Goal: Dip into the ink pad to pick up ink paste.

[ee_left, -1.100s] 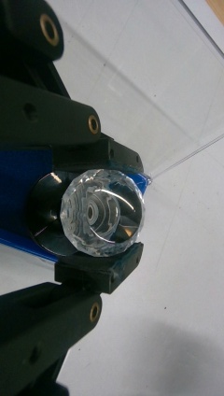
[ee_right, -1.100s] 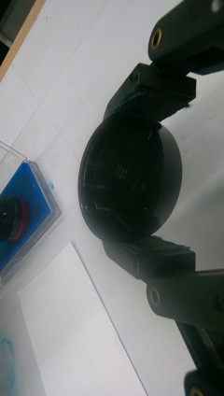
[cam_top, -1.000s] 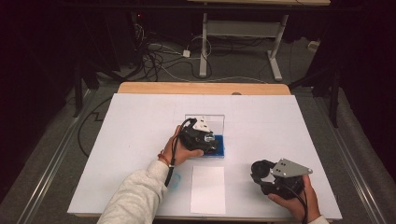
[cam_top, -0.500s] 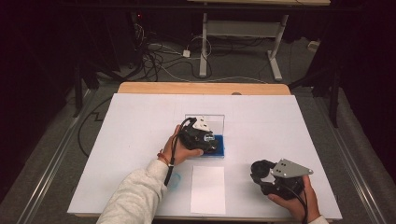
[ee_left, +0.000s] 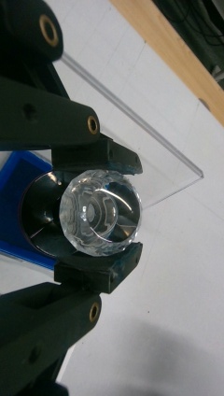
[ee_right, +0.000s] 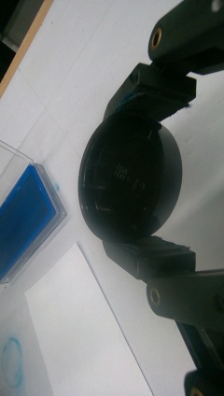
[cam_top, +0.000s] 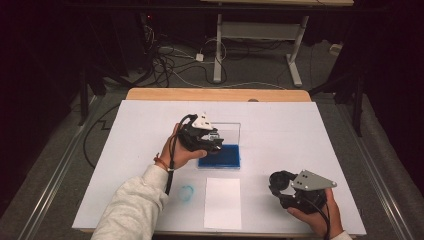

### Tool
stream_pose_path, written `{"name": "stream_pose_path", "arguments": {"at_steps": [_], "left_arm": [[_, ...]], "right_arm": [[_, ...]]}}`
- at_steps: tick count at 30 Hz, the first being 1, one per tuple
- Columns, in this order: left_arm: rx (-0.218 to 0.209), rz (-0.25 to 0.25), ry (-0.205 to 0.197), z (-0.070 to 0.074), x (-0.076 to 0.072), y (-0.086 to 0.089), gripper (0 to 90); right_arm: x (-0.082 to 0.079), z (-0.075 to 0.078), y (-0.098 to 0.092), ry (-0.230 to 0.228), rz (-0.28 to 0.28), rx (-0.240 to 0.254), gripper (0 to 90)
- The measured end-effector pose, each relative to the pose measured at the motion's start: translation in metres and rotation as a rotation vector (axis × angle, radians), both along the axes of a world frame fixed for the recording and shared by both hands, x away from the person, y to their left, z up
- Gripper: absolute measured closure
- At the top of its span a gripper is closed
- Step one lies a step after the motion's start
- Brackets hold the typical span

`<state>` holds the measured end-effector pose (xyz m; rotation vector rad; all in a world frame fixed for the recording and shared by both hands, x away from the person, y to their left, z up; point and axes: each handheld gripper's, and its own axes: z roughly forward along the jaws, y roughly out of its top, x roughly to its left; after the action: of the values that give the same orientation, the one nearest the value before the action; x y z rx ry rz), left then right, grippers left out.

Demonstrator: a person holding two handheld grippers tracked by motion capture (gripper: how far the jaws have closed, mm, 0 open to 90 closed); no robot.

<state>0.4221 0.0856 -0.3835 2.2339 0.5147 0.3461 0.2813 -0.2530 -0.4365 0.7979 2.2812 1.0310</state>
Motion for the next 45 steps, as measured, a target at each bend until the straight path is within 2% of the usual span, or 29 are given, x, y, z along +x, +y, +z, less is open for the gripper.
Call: {"name": "stream_pose_path", "arguments": {"at_steps": [9, 13, 15, 17, 22, 24, 28, 32, 34, 35, 41, 45], "left_arm": [[-0.015, 0.009, -0.042, 0.030, -0.002, 0.013, 54.9], [-0.026, 0.009, -0.053, 0.036, -0.002, 0.015, 54.9], [-0.037, 0.006, -0.045, 0.035, -0.001, 0.016, 54.8], [-0.046, 0.004, -0.036, 0.031, -0.001, 0.015, 54.8], [-0.038, 0.001, -0.003, 0.012, 0.002, 0.010, 54.8], [-0.017, -0.004, 0.013, 0.000, 0.005, 0.007, 54.8], [-0.018, -0.003, 0.042, -0.019, 0.008, 0.003, 54.8], [0.003, -0.009, 0.071, -0.035, 0.010, -0.001, 54.8], [0.021, -0.001, 0.068, -0.039, 0.010, -0.002, 54.8], [0.015, -0.009, 0.080, -0.042, 0.010, -0.002, 54.8], [0.029, -0.001, 0.084, -0.051, 0.010, -0.003, 54.8], [0.015, -0.003, 0.093, -0.052, 0.009, -0.002, 54.8]], "right_arm": [[0.000, -0.001, 0.001, 0.006, 0.001, -0.004, 38.2], [0.001, -0.002, 0.001, 0.009, 0.001, -0.004, 38.2], [0.001, -0.002, 0.001, 0.009, 0.002, -0.009, 38.2], [0.001, -0.002, 0.001, 0.010, 0.003, -0.009, 38.2], [0.001, -0.004, 0.002, 0.016, 0.006, -0.017, 38.2], [0.001, -0.004, 0.002, 0.017, 0.008, -0.020, 38.2], [0.001, -0.005, 0.002, 0.022, 0.007, -0.024, 38.2], [0.001, -0.005, 0.003, 0.024, 0.009, -0.030, 38.2], [0.002, -0.006, 0.003, 0.024, 0.010, -0.032, 38.2], [0.002, -0.006, 0.003, 0.024, 0.009, -0.032, 38.2], [0.002, -0.006, 0.004, 0.026, 0.012, -0.035, 38.2], [0.002, -0.006, 0.004, 0.025, 0.012, -0.036, 38.2]]}}
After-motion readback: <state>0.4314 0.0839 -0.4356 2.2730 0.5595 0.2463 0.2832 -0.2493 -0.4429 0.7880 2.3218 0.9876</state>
